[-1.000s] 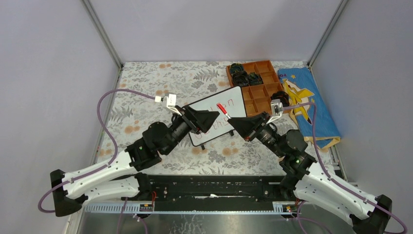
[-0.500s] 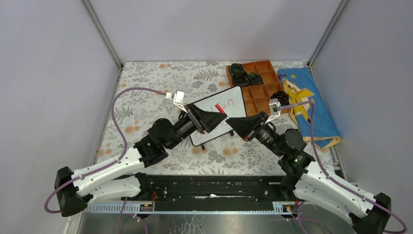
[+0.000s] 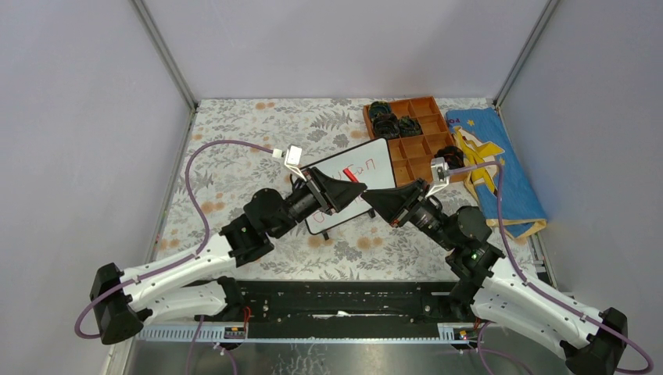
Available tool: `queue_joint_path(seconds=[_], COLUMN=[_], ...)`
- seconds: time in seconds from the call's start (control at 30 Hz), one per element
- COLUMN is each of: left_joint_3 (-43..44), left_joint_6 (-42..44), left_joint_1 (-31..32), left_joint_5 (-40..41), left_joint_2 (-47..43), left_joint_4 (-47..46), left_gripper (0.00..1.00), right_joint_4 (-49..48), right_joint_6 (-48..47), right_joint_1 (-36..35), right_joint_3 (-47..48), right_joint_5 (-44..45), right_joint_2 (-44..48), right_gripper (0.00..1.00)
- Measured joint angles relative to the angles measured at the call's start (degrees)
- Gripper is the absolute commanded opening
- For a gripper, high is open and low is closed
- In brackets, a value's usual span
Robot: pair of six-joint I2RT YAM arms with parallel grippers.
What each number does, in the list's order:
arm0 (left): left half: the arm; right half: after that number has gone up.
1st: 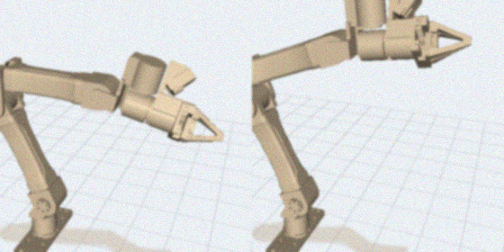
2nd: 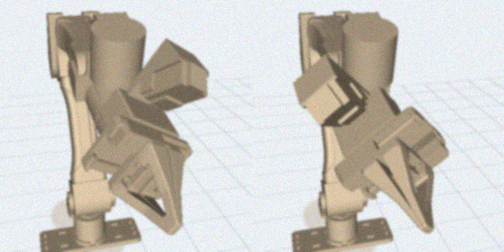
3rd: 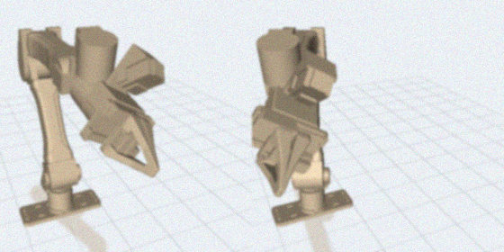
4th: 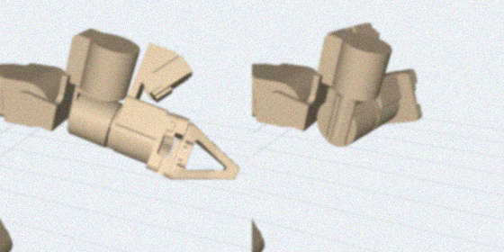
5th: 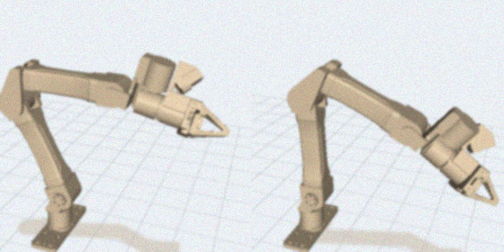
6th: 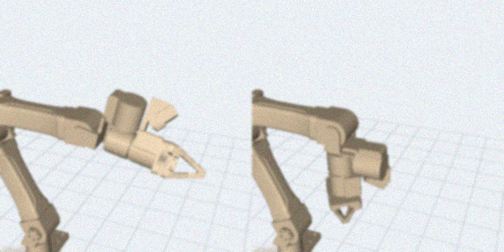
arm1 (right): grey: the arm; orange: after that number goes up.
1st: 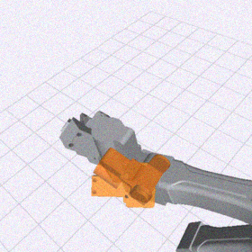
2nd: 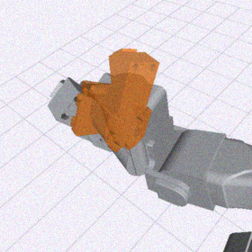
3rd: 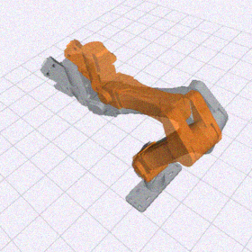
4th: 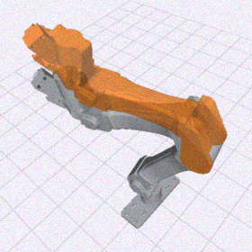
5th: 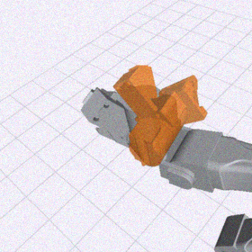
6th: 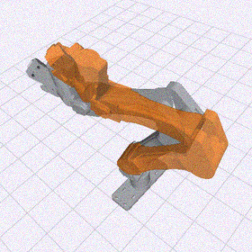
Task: Write a sentence on the whiteboard
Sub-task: Place the whiteboard marker at the center of the board.
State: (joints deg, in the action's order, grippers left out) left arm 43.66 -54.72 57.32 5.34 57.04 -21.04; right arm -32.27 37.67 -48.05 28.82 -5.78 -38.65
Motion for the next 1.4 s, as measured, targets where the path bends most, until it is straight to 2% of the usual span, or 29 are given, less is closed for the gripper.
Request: queue_joint_path(seconds=[0.2,0.43,0.47,0.57,0.63,0.7,0.77,0.87,1.13,1.3,1.4], left_joint_3=[0.04,0.5,0.57,0.7,0.7,0.7,0.7,0.7,2.47,2.84,2.84], left_joint_6=[-0.63,-1.11,-1.33,-2.4,-2.54,-2.36,-2.32,-1.99,1.77,3.52,4.09], left_joint_1=[0.0,0.0,0.0,0.0,0.0,0.0,0.0,0.0,0.0,0.0,0.0], left_joint_5=[0.07,0.2,0.13,-0.07,-0.39,-0.39,-0.37,-0.35,-1.25,-2.03,-2.27], left_joint_2=[0.15,0.15,0.15,0.15,0.17,0.15,0.15,-0.13,-1.11,-1.73,-1.9], left_joint_4=[-0.02,-0.02,-0.07,-0.28,-0.24,-0.11,0.28,1.07,5.33,7.5,7.82], left_gripper=[0.4,0.18,0.15,0.03,0.0,0.0,0.0,0.0,0.0,0.0,0.0], right_joint_4=[-0.22,-0.24,-0.31,-0.44,0.72,3.04,6.56,12.74,32.44,39.69,42.93], right_joint_6=[0.22,0.35,0.33,0.33,0.26,0.24,-0.15,-1.4,-8.11,-11.08,-11.63], right_joint_1=[0.0,0.02,0.02,0.02,0.0,0.02,0.07,0.07,0.07,0.07,0.07], right_joint_3=[0.0,0.0,0.0,0.0,0.35,1.09,2.64,6.45,21.81,25.75,25.75], right_joint_5=[-1.7,-2.97,-3.02,-3.15,-3.3,-3.48,-4.07,-4.98,-9.35,-11.39,-11.5], right_joint_2=[-0.2,-0.24,-0.24,-0.17,0.04,0.02,0.0,-0.22,-4.59,-8.09,-8.83], right_gripper=[0.0,0.0,0.03,0.33,0.5,0.59,0.64,0.65,0.58,0.59,0.62])
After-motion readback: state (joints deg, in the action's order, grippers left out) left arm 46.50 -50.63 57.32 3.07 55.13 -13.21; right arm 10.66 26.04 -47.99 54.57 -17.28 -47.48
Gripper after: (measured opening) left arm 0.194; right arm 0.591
